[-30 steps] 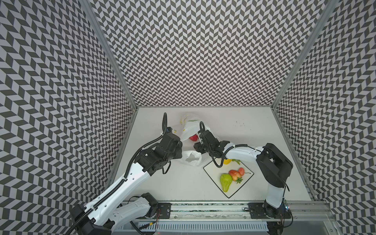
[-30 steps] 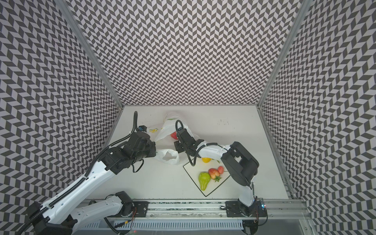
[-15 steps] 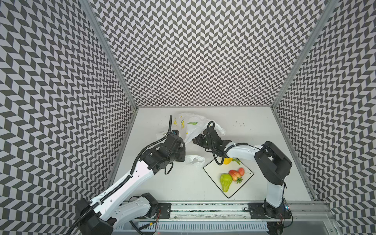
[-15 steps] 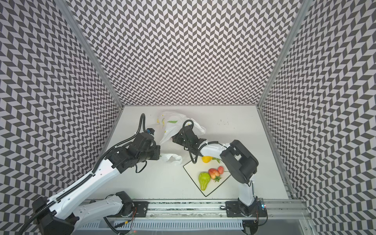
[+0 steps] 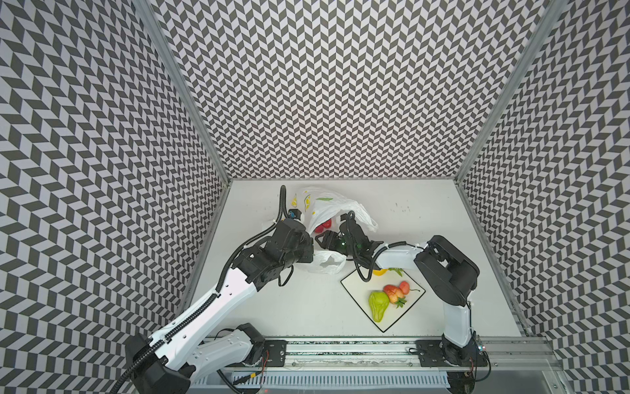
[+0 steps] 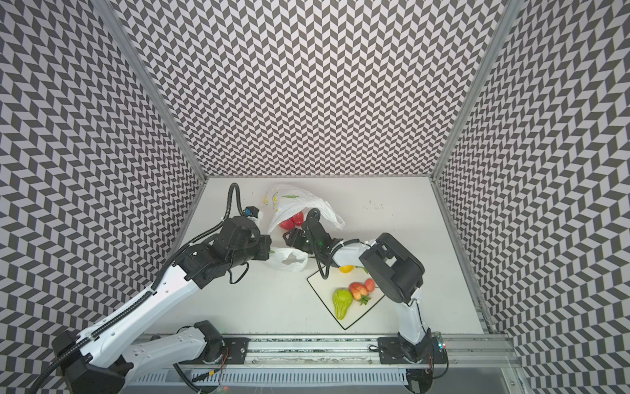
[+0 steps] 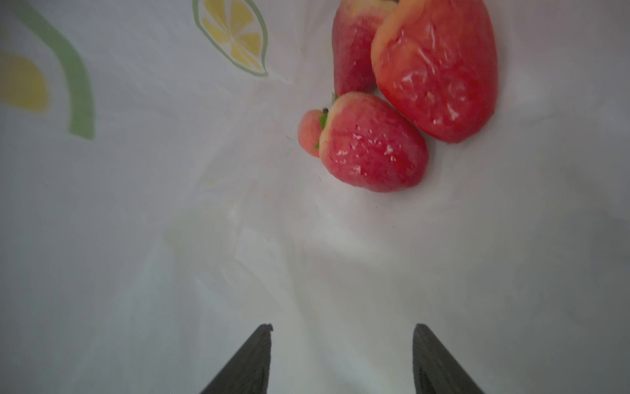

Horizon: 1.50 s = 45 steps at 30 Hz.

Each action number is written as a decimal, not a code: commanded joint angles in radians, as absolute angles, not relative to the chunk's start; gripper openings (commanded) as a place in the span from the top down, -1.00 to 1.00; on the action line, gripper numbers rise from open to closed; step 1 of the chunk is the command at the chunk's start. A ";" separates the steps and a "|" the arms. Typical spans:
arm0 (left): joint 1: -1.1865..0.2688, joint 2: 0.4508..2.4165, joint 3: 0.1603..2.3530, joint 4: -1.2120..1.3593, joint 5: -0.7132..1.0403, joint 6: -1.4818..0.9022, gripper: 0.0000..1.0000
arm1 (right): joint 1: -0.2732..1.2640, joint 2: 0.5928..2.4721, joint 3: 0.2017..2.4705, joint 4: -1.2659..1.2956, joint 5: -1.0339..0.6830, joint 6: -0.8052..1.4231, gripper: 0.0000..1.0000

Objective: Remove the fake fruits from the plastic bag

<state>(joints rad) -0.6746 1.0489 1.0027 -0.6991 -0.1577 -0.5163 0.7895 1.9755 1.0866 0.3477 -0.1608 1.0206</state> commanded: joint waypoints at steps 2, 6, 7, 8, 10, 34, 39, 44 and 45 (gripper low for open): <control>-0.678 1.030 0.999 -0.662 -0.129 -0.504 1.00 | 0.793 1.955 1.095 0.394 -0.158 1.079 -0.40; -0.678 0.999 0.957 -0.656 -0.086 -0.495 1.00 | 0.793 1.990 1.160 0.396 -0.127 1.167 -0.48; -0.678 0.989 0.949 -0.659 -0.079 -0.494 1.00 | 0.793 2.002 1.180 0.385 -0.119 1.183 -0.49; -0.678 0.982 0.943 -0.660 -0.078 -0.491 1.00 | 0.793 2.010 1.193 0.380 -0.110 1.196 -0.50; -0.679 0.966 0.931 -0.663 -0.076 -0.486 1.00 | 0.793 2.027 1.215 0.365 -0.085 1.235 -0.51; -0.679 0.961 0.869 -0.675 -0.067 -0.502 1.00 | 0.766 2.060 1.215 0.462 0.249 0.936 -0.55; -0.680 0.957 0.861 -0.681 -0.068 -0.496 1.00 | 0.761 2.087 1.246 0.491 0.249 0.910 -0.61; -0.680 0.955 0.854 -0.676 -0.061 -0.498 1.00 | 0.753 2.123 1.280 0.490 0.242 0.913 -0.65; -0.679 0.954 0.854 -0.676 -0.060 -0.496 1.00 | 0.752 2.132 1.286 0.489 0.232 0.917 -0.65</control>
